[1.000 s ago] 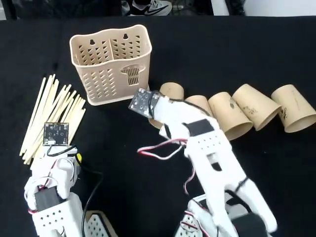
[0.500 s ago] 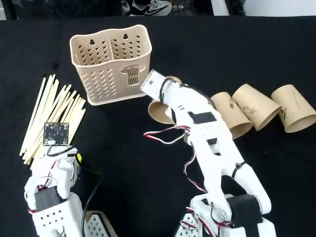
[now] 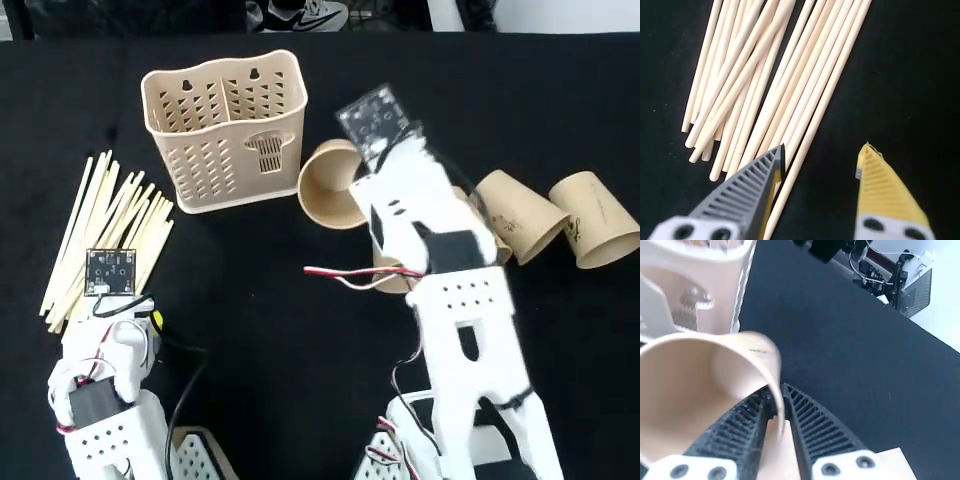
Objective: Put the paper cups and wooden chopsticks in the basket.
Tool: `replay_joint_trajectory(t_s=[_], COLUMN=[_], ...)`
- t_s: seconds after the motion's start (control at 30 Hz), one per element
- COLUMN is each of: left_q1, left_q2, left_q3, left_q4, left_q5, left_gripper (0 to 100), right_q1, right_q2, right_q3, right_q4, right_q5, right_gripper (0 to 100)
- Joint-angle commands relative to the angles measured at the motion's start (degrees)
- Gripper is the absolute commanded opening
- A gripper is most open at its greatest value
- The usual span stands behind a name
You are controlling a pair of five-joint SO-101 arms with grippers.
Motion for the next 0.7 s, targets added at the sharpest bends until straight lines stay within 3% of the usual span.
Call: replay_joint_trajectory(t_s=[0.0,0.2,0.37,0.67], left_q1=[-0.5,-0.5,-0.4,-0.3], left_q2=[-0.4,-0.4,-0.4,-0.4], left_q3=[-0.1,0.0,0.0,0.0], left_q4=[0.4,0.4,0.4,0.3], left_q5=[-0.4,-0.4,-0.4,-0.4], left_gripper=[25,25,25,25], right_q1=[0.6,-0.1,-6.0,-10.0], right_q2=[-2.0,-1.8,2.2,30.3], right_q3=[-11.4,-26.2,-39.1,-68.2], right_q4=[8.6,16.1,19.3,22.8], right_q5=[-3.4,-9.8,-15.8,-19.4], right_gripper=[1.1,1.1,1.1,1.1])
